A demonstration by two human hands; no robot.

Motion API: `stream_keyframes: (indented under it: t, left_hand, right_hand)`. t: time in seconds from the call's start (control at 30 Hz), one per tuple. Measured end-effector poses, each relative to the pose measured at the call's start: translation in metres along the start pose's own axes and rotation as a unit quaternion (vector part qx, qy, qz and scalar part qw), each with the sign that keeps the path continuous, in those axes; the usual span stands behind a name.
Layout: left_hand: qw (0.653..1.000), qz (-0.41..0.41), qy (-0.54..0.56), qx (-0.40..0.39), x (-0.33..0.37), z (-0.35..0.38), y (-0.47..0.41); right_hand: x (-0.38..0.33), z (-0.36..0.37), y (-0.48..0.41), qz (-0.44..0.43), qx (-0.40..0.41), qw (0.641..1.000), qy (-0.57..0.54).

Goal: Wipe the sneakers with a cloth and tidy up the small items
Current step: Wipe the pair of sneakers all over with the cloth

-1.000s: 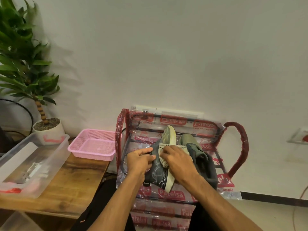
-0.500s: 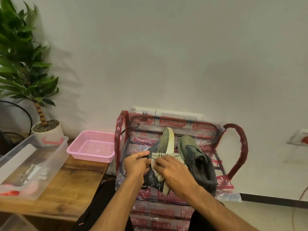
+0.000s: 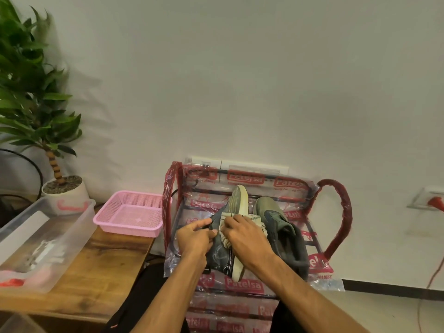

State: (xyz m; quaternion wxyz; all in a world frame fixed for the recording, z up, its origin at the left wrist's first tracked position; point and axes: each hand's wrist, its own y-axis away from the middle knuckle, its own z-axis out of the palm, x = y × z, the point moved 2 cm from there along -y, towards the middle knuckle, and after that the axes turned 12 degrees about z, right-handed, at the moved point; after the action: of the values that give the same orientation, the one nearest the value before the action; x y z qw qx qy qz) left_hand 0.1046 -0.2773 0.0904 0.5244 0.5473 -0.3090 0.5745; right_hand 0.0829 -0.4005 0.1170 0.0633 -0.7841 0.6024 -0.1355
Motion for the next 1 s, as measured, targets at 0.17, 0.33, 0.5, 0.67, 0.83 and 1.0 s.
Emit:
stream_keyframes:
  t: [0.17,0.33,0.5,0.67,0.83,1.0]
  left_hand:
    - [1.000,0.001,-0.014,0.005,-0.004,-0.005,-0.006]
    - [0.999,-0.004,-0.017,-0.027,0.001,0.000,-0.004]
    - [0.998,0.007,-0.020,-0.054,0.005,0.000,-0.002]
    - [0.996,0.000,-0.004,-0.092,0.010,0.005,-0.002]
    - [0.993,0.010,-0.024,-0.111,0.010,0.001,0.000]
    - [0.993,0.028,-0.032,-0.113,0.011,0.004,0.003]
  right_hand:
    - [-0.013,-0.008,0.020,-0.086,-0.012,0.996,-0.033]
    - [0.013,-0.004,0.003,-0.001,0.001,1.000,0.010]
    - [0.016,-0.007,0.005,0.071,-0.036,0.994,-0.080]
    - [0.022,-0.003,0.012,0.142,-0.023,0.976,-0.165]
    - [0.026,-0.008,0.008,0.193,0.031,0.960,-0.202]
    - [0.024,-0.018,0.000,0.101,0.089,0.968,-0.212]
